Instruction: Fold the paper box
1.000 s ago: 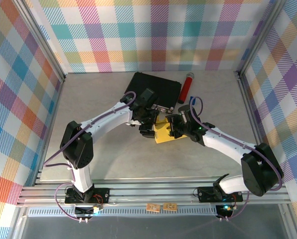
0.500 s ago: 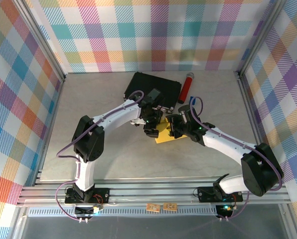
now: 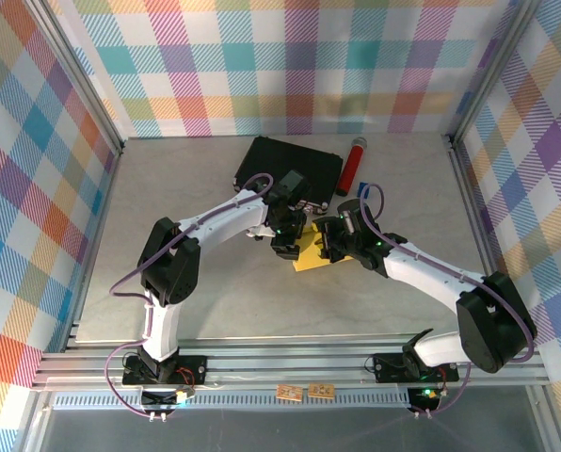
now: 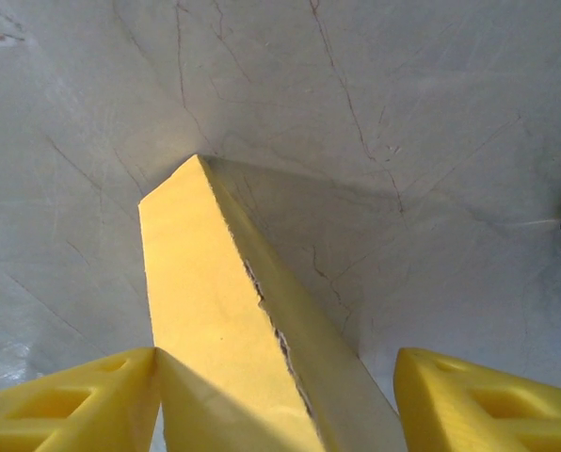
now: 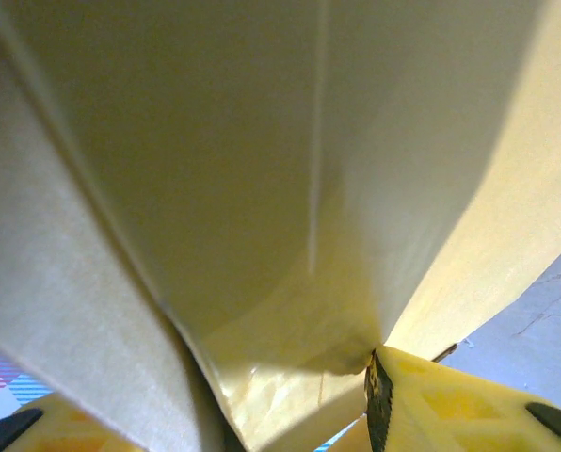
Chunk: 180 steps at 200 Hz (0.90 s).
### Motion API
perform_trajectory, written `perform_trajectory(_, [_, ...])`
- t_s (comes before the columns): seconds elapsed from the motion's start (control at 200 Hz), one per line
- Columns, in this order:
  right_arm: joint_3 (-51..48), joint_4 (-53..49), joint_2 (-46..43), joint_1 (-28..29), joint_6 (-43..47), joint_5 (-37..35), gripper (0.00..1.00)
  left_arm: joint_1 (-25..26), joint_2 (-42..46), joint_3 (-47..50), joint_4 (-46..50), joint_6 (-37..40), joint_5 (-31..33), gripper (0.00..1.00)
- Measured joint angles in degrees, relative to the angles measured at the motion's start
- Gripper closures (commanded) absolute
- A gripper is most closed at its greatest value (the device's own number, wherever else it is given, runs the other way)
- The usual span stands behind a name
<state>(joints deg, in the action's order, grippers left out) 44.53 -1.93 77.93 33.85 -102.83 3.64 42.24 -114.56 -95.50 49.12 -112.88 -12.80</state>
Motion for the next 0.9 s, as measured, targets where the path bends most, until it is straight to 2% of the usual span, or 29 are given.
perform_trajectory(0.235, [-0.72, -0.04, -0.92, 0.00, 0.00, 0.02, 0.52, 0.00, 0.00, 0.13, -0.13, 0.00, -0.66, 0.49])
perform_trajectory(0.32, [-0.90, -0.28, -1.36, 0.00, 0.00, 0.04, 0.52, 0.00, 0.04, 0.13, 0.09, 0.00, -1.22, 0.55])
perform_trajectory(0.475, [-1.01, -0.68, -1.81, 0.15, 0.00, 0.02, 0.49, 0.00, 0.26, 0.46, 0.11, 0.00, -1.95, 0.56])
perform_trajectory(0.55, [-1.05, -0.83, -1.88, 0.15, 0.00, 0.02, 0.44, 0.00, 0.31, 0.55, 0.09, 0.00, -2.19, 0.56])
perform_trajectory(0.75, [-1.09, -4.50, -2.05, 0.26, 0.02, 0.04, 0.21, 0.33, 0.63, 0.87, 0.20, 0.00, -2.69, 0.56])
perform_trajectory(0.9, [1.42, -12.22, -2.86, -0.68, 0.94, 0.76, 0.15, 0.37, 0.76, 1.18, 0.70, 0.00, -2.14, 0.57])
